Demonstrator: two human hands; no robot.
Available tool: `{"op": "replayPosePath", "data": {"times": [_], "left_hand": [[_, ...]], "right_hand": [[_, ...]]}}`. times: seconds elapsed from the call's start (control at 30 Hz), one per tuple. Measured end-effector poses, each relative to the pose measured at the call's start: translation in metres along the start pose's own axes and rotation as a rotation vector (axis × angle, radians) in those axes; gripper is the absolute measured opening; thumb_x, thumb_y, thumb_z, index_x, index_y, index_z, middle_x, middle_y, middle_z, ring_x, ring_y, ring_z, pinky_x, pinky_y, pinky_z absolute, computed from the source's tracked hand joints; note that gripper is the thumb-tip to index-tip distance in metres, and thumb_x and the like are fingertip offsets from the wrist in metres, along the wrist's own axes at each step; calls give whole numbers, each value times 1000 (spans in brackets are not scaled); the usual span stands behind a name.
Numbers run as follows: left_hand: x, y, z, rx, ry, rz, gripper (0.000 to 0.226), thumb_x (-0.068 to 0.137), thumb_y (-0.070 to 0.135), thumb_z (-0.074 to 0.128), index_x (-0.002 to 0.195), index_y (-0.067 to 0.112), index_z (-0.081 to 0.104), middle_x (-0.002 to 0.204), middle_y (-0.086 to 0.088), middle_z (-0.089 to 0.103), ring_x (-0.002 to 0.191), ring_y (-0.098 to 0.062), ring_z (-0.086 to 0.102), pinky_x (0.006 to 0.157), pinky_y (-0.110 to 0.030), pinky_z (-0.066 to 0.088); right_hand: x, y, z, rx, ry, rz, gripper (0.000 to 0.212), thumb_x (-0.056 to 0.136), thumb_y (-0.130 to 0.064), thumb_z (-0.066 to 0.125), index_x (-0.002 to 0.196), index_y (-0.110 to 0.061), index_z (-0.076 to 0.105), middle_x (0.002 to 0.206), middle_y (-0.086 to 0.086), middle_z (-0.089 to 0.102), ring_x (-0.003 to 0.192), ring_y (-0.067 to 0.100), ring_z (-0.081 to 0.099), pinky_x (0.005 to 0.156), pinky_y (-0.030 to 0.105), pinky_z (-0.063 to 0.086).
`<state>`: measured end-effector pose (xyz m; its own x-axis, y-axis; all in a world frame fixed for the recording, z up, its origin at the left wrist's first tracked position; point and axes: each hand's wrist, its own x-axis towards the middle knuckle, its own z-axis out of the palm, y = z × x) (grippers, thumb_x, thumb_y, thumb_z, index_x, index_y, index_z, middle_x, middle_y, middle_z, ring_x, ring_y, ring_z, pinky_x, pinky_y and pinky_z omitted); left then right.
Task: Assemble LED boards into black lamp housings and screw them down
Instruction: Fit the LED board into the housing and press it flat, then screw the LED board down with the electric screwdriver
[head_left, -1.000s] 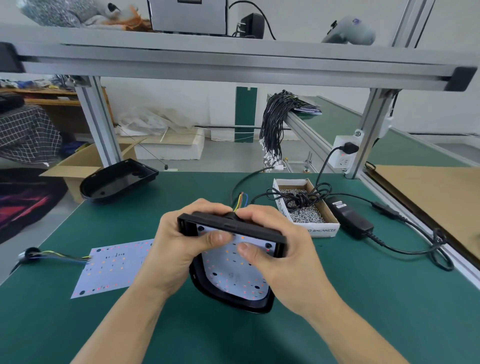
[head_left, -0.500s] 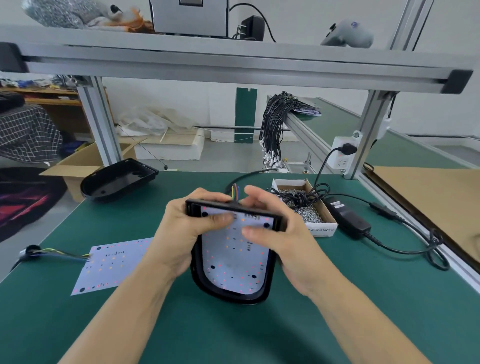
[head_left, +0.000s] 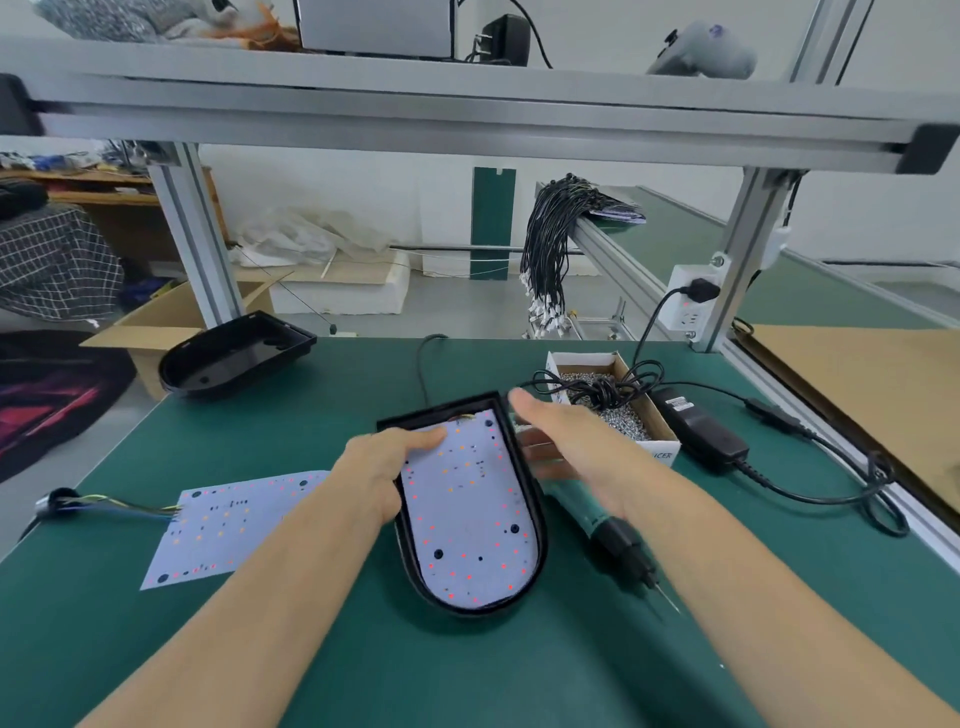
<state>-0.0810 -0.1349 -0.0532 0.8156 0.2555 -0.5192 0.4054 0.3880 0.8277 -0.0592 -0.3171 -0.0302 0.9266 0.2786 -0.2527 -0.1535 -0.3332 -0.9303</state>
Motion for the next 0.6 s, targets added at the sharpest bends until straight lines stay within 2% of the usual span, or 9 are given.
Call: {"op": "replayPosePath", "data": {"times": [0.07, 0.13, 0.17, 0.23, 0.33, 0.4, 0.47, 0.53, 0.6], "left_hand": [[9, -5, -6, 26, 30, -34, 36, 78, 1, 74, 112, -7, 63, 100, -22, 67, 72, -29, 63, 59, -42, 51], [14, -7, -6, 71, 41, -11, 28, 77, -1, 75, 102, -7, 64, 95, -21, 68, 71, -29, 62, 60, -40, 50], [14, -9, -4, 98, 46, 17, 21, 77, -2, 75, 94, -6, 64, 89, -19, 68, 68, -28, 63, 59, -39, 51], [14, -14, 1, 157, 54, 91, 14, 76, -3, 75, 84, 0, 64, 85, -18, 68, 68, -27, 64, 66, -39, 54], [13, -22, 2, 257, 94, 208, 22, 75, 1, 78, 93, 0, 67, 95, -20, 70, 76, -30, 67, 72, -40, 57], [11, -24, -1, 310, 94, 258, 24, 72, 2, 80, 94, 0, 68, 94, -20, 73, 73, -29, 69, 67, -36, 58], [8, -24, -2, 361, 88, 317, 26, 70, 0, 81, 92, 1, 67, 91, -20, 73, 65, -25, 66, 60, -29, 54], [6, -23, -1, 441, 85, 325, 46, 68, 2, 83, 107, -1, 59, 92, -16, 69, 67, -23, 61, 57, -27, 48], [5, -21, 0, 545, 70, 310, 69, 68, 6, 84, 126, 0, 47, 99, -10, 63, 71, -18, 57, 56, -26, 41]], "right_hand": [[-7, 15, -23, -552, 186, -66, 25, 91, -38, 58, 95, -14, 65, 98, -1, 66, 95, 20, 60, 81, 30, 46], [-15, 27, -35, -940, 208, -31, 15, 86, -35, 61, 89, -21, 60, 93, -3, 62, 92, 19, 57, 71, 28, 41], [-18, 31, -34, -1012, 162, 19, 20, 83, -37, 64, 92, -20, 60, 93, -2, 61, 90, 20, 56, 70, 28, 43], [-15, 38, -30, -1005, 88, 101, 37, 77, -42, 70, 101, -16, 60, 99, 2, 62, 92, 22, 58, 78, 30, 49], [-10, 42, -25, -1011, 63, 85, 40, 75, -36, 71, 104, -11, 60, 100, 6, 63, 92, 26, 61, 77, 30, 51], [-7, 43, -28, -763, 75, 93, 30, 79, -26, 65, 102, -9, 59, 88, 7, 64, 79, 24, 64, 72, 33, 54], [-5, 41, -34, -298, 55, 132, 20, 81, -10, 59, 100, -5, 55, 70, 7, 62, 58, 17, 62, 55, 30, 56], [-5, 34, -46, 3, 43, 86, 18, 80, 1, 56, 97, -4, 52, 55, 5, 57, 41, 13, 53, 40, 21, 44], [-6, 25, -61, 212, 64, -27, 17, 78, 6, 58, 89, -5, 51, 50, 4, 53, 37, 13, 45, 37, 20, 39]]}}
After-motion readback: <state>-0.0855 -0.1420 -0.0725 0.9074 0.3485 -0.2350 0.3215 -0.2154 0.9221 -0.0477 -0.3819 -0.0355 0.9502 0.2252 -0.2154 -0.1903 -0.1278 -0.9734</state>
